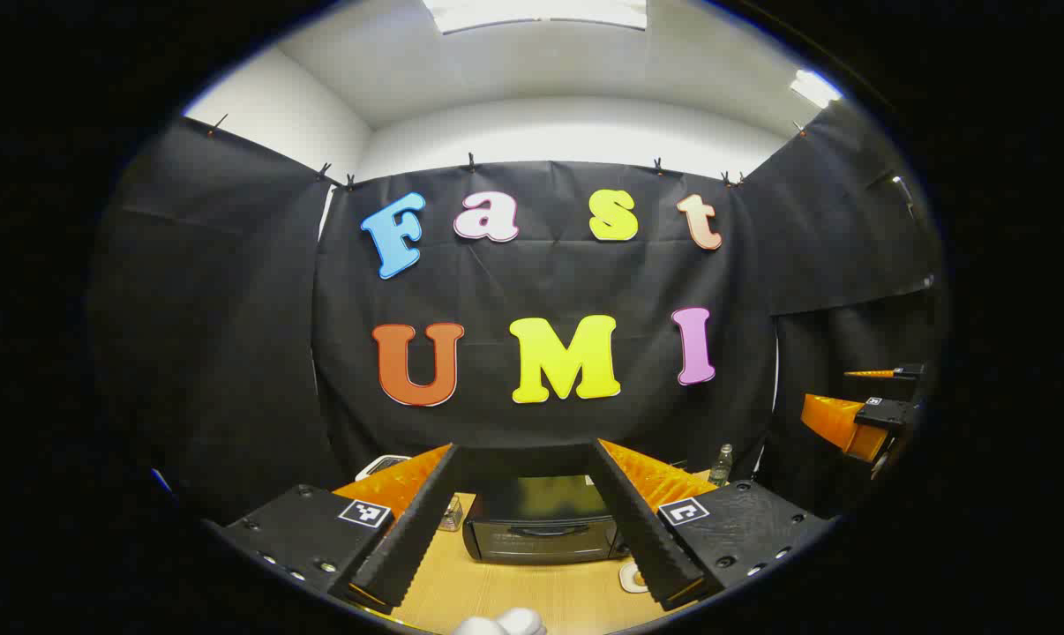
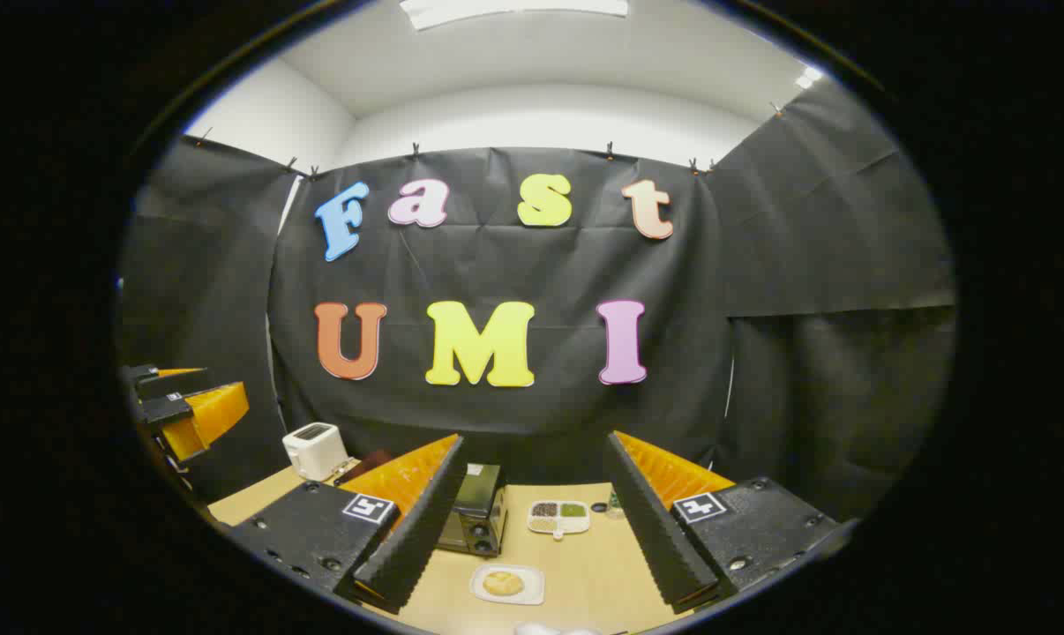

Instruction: Open the electric oven with the left hand, put the food in, and close the electric oven.

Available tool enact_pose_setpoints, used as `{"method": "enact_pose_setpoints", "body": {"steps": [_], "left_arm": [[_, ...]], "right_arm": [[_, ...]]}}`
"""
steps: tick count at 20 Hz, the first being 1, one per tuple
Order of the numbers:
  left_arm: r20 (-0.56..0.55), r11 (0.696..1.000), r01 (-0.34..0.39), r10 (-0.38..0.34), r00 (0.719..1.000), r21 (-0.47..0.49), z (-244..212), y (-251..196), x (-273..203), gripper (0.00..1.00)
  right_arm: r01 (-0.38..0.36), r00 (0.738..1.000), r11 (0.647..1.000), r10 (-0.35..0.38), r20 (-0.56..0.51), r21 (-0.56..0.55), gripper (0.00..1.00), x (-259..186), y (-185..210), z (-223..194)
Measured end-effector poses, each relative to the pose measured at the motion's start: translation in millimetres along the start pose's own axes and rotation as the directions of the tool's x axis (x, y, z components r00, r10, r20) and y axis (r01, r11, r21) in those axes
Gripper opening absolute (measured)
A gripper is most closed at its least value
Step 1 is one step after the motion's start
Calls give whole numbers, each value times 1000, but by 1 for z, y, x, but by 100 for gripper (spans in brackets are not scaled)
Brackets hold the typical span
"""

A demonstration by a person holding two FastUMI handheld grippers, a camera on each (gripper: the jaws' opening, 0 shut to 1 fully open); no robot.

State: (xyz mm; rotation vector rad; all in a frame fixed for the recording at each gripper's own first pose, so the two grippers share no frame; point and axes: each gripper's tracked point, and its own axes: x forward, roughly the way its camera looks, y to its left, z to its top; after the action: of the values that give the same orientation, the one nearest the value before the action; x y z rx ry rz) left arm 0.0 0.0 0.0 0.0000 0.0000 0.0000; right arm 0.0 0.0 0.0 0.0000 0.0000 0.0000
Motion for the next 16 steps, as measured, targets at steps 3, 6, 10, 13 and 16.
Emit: {"method": "enact_pose_setpoints", "body": {"steps": [3,6,10,13,16], "left_arm": [[-11,1000,-5,5,1000,-4,-2,4,1,95],[-16,1000,-2,2,1000,-13,-4,4,4,95],[-15,1000,-2,2,1000,-4,-3,5,5,95],[-12,1000,3,-3,1000,3,-3,3,7,95],[-13,1000,5,-4,1000,8,-6,4,7,94]], "right_arm": [[2,1000,1000,-2,1,-7,99,3,-1,0],[6,1000,1000,-6,2,-13,99,5,-2,-2],[10,1000,1000,-10,4,-12,99,6,-3,-1],[16,1000,1000,-16,7,-12,99,7,-5,0],[23,1000,1000,-23,12,-13,99,7,-7,1]]}}
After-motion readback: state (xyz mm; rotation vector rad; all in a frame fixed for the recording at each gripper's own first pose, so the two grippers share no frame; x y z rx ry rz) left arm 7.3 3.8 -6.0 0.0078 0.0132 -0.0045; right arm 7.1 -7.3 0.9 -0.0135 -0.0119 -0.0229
